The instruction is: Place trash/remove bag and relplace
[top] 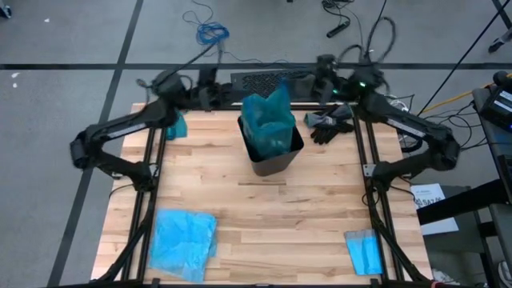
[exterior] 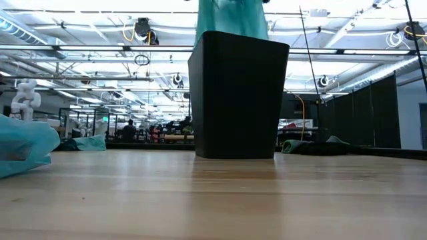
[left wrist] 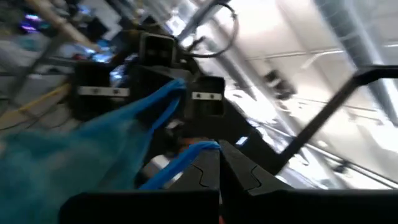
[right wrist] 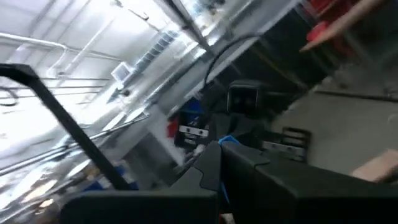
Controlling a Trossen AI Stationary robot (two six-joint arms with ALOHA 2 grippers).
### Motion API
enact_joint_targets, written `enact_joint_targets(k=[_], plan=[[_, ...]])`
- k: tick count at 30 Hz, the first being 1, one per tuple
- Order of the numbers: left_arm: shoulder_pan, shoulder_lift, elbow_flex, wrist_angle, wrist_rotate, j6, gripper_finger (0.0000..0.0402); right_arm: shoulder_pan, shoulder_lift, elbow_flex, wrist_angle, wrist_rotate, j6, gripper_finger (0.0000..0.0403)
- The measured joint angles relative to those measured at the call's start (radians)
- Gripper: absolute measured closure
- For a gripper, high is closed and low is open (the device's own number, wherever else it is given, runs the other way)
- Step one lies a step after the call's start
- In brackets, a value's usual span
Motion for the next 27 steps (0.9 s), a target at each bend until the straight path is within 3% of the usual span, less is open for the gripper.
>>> enact_joint_targets(k=[4, 8, 11, 17, 22, 27], plan=[[0.01, 0.08, 0.228, 0.087, 0.093, 0.033, 0.0402, 0.001, 0.091, 0.215, 0.102, -0.076, 0.016, 0.0403], [0.031, 0.12, 0.37, -0.128, 0.153, 0.132, 0.0402, 0.013, 0.157, 0.379, -0.096, -0.119, -0.073, 0.0403], [0.043, 0.137, 0.399, -0.19, 0.159, 0.162, 0.0402, 0.025, 0.209, 0.438, -0.199, -0.118, -0.116, 0.0403], [0.056, 0.111, 0.46, -0.181, 0.182, 0.207, 0.0402, 0.031, 0.233, 0.564, -0.173, -0.145, -0.139, 0.0403], [0.088, 0.112, 0.474, -0.189, 0.198, 0.198, 0.0401, 0.004, 0.249, 0.587, -0.234, -0.138, -0.165, 0.0403], [0.087, 0.136, 0.531, -0.196, 0.226, 0.194, 0.0401, -0.027, 0.236, 0.594, -0.164, -0.142, -0.132, 0.0403]])
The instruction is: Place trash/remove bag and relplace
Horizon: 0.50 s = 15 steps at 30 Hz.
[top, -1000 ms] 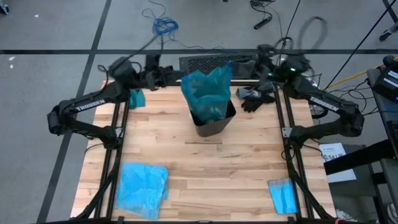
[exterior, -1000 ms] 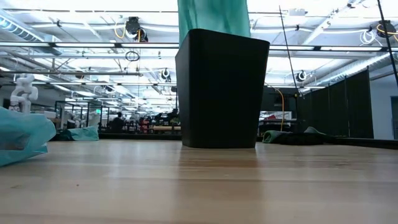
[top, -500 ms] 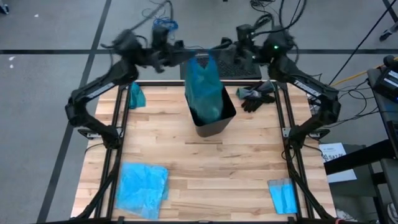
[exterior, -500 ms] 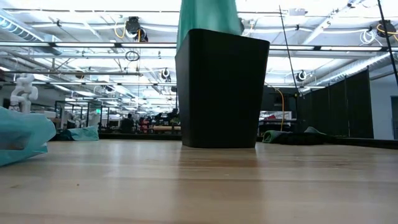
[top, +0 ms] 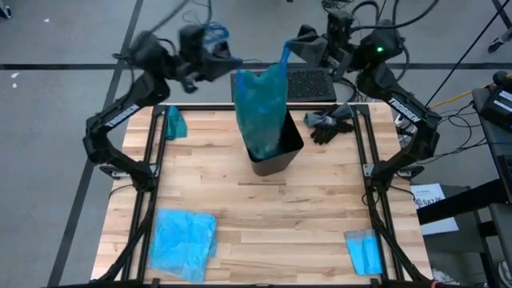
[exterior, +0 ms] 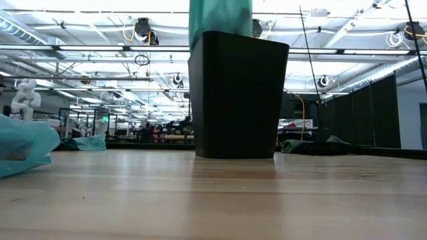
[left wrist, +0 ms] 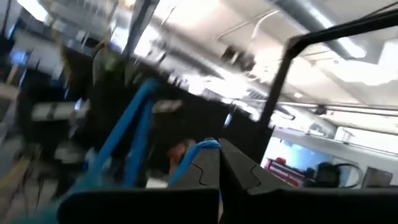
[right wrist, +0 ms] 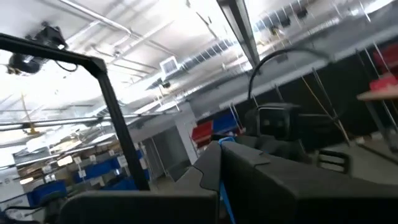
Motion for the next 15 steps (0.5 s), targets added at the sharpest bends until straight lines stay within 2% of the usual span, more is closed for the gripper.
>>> enact_joint_targets(k=[9, 15], plan=[[0.033, -0.008, 0.16, 0.014, 0.024, 0.005, 0.0402, -0.021, 0.011, 0.043, 0.075, -0.001, 0.045, 0.0403], [0.033, -0.005, 0.236, 0.006, 0.038, 0.004, 0.0401, 0.005, 0.126, 0.263, 0.065, -0.03, 0.069, 0.0403]])
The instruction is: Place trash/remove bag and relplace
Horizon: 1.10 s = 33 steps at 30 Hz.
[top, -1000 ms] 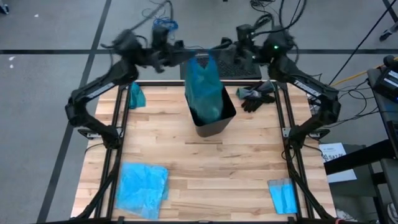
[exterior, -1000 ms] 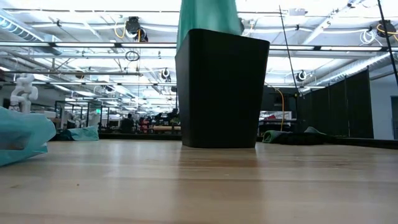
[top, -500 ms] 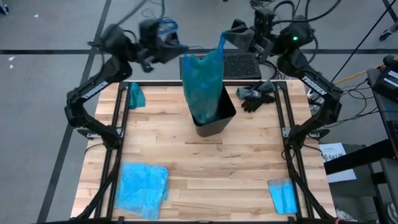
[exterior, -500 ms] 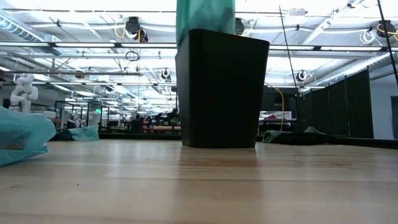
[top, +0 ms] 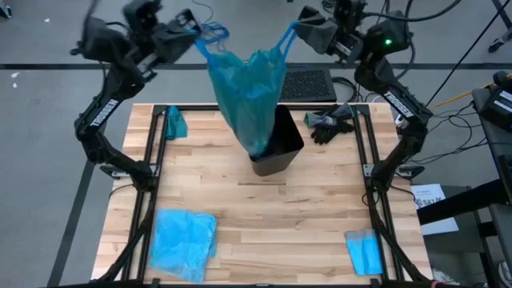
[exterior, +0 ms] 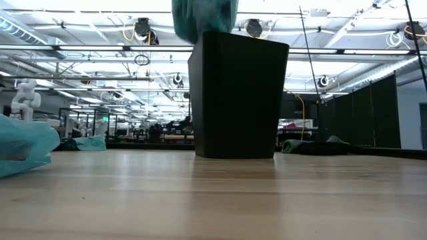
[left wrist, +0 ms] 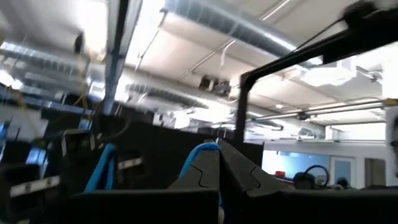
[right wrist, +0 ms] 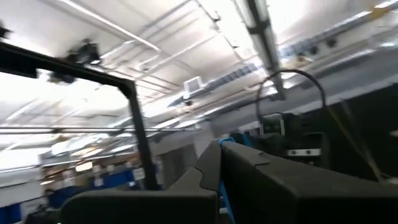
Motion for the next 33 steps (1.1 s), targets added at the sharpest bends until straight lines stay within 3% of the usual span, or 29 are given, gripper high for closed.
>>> enact_joint_targets(k=[4, 11, 14, 17, 21, 24, 33], plan=[[0.0, -0.003, 0.054, 0.001, 0.022, 0.001, 0.0402, 0.035, 0.116, 0.186, -0.009, -0.039, 0.041, 0.0403], [-0.001, -0.011, 0.142, -0.106, 0.057, 0.001, 0.0402, 0.075, 0.186, 0.156, 0.054, -0.049, 0.135, 0.0403], [-0.001, -0.035, 0.147, -0.311, 0.071, 0.014, 0.0402, 0.102, 0.201, 0.158, 0.06, -0.068, 0.131, 0.0403], [-0.002, -0.059, 0.147, -0.645, 0.07, 0.117, 0.0401, 0.131, 0.222, 0.16, 0.029, -0.082, 0.123, 0.0403], [-0.023, -0.058, 0.145, -1.065, -0.035, 0.298, 0.0402, 0.174, 0.271, 0.159, -0.085, -0.131, 0.093, 0.0403], [-0.064, -0.052, 0.116, -1.235, -0.133, 0.448, 0.0402, 0.21, 0.313, 0.158, -0.175, -0.169, 0.058, 0.0403], [-0.123, -0.084, 0.085, -1.243, -0.172, 0.543, 0.0402, 0.203, 0.352, 0.158, -0.117, -0.201, 0.083, 0.0403]])
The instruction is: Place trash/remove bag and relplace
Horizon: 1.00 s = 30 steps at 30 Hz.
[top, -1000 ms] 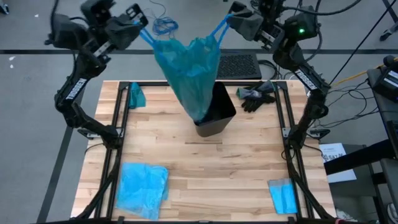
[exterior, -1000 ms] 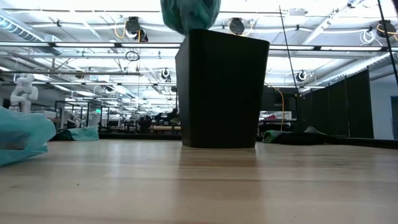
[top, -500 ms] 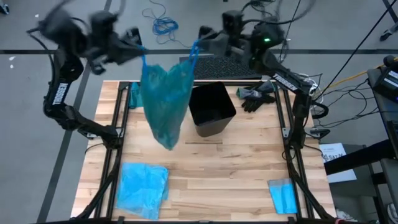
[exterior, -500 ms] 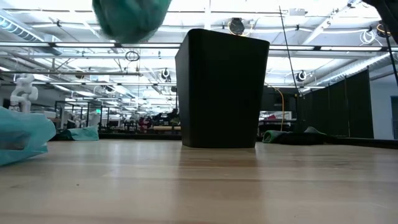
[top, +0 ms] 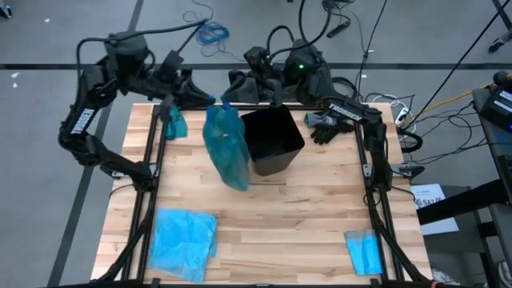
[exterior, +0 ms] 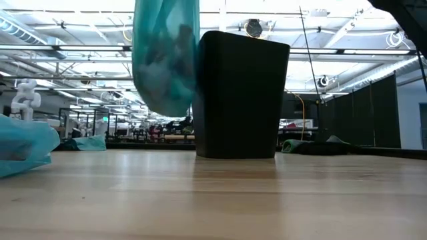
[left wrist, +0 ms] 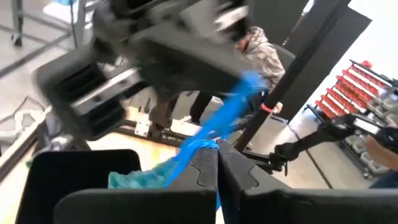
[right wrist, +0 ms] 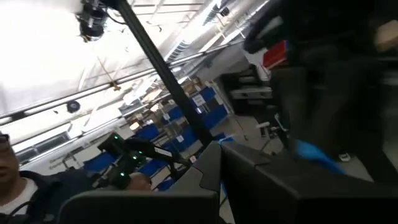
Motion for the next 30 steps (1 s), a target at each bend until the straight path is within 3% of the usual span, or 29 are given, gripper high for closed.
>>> enact_joint_targets(k=[5, 11, 17, 23, 30], plan=[[0.0, -0.019, 0.0, -0.039, -0.067, 0.033, 0.0402, -0.021, 0.003, 0.0, -0.062, -0.002, -0.039, 0.0403], [0.0, -0.017, -0.03, -0.268, -0.22, 0.143, 0.0402, -0.04, 0.003, -0.002, -0.396, 0.039, -0.271, 0.0403], [0.0, -0.08, -0.28, -0.085, -0.145, 0.135, 0.0402, -0.036, 0.053, -0.002, -0.429, 0.046, -0.314, 0.0403], [0.01, -0.242, -0.553, 0.158, -0.143, 0.015, 0.0402, -0.023, 0.05, 0.0, -0.419, 0.046, -0.329, 0.0403], [0.016, -0.396, -0.676, 0.317, -0.211, -0.099, 0.0402, -0.033, 0.053, -0.001, -0.415, 0.054, -0.327, 0.0403]])
